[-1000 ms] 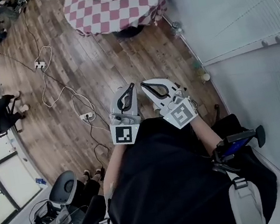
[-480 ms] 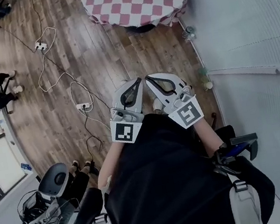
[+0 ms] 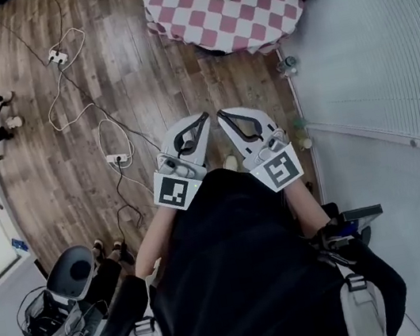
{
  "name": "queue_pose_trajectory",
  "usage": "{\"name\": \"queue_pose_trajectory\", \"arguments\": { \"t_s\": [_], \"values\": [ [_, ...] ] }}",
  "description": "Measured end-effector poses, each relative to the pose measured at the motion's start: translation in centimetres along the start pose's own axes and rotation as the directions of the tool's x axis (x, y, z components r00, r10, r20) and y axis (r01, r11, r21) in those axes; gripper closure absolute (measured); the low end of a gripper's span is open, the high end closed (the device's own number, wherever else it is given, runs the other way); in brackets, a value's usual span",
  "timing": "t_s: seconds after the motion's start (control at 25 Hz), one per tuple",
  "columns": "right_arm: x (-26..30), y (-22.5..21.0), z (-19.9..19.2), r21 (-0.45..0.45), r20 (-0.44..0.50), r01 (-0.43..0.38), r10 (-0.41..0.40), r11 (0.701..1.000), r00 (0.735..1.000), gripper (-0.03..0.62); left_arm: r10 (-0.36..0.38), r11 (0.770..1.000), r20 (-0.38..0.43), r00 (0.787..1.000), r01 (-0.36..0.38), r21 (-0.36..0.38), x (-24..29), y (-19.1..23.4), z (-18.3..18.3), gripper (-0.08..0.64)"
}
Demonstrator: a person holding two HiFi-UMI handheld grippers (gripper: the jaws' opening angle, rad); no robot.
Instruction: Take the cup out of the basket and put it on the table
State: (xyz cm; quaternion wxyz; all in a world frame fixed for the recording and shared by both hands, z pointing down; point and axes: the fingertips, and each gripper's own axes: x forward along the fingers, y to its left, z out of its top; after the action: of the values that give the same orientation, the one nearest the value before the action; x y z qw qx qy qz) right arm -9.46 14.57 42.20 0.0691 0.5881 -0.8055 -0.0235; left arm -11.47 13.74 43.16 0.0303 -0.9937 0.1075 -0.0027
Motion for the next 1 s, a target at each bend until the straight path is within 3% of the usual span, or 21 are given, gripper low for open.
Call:
{"name": "queue_pose_trajectory", "arguments": {
  "t_s": [0.4,0.48,0.6,0.68,0.76,0.88,1.0],
  "values": [
    [9.8,-0.7,0.0,0.039,-0.018,0.005,-0.004,0.999,1.000,0.581,-0.031,0.996,0.015,0.999,0.032,-0.084,-0.1,10.4,-0.7,0.555],
    [11.9,-0.7,-0.1,0.044,-0.031,0.003,-0.002,0.999,1.000,0.581,-0.042,0.998,0.000,0.999,0.042,-0.049,-0.2,12.2,-1.1,0.555],
    [14.6,-1.2,0.2,0.041,-0.023,0.012,-0.011,0.999,1.000,0.581,-0.068,0.994,-0.008,0.998,0.069,0.083,0.1,14.1,-0.9,0.555],
    [15.8,-1.5,0.2,0.034,-0.012,0.018,-0.018,0.999,1.000,0.581,-0.075,0.991,-0.018,0.997,0.077,0.113,-0.1,15.2,-1.2,0.555],
    [16.5,-1.7,0.0,0.041,-0.005,0.027,-0.027,0.999,1.000,0.581,-0.062,0.993,-0.044,0.997,0.066,0.096,-0.3,16.5,-2.2,0.555],
    [16.9,-2.7,-0.8,0.060,-0.030,0.030,-0.028,0.998,0.999,0.581,-0.025,1.000,-0.051,0.998,0.026,0.007,0.5,18.4,-3.2,0.555],
    [17.7,-5.0,-1.4,0.079,-0.023,0.028,-0.027,0.996,0.999,0.581,-0.032,0.999,-0.042,0.999,0.032,0.007,3.0,19.3,-3.3,0.555]
  ]
}}
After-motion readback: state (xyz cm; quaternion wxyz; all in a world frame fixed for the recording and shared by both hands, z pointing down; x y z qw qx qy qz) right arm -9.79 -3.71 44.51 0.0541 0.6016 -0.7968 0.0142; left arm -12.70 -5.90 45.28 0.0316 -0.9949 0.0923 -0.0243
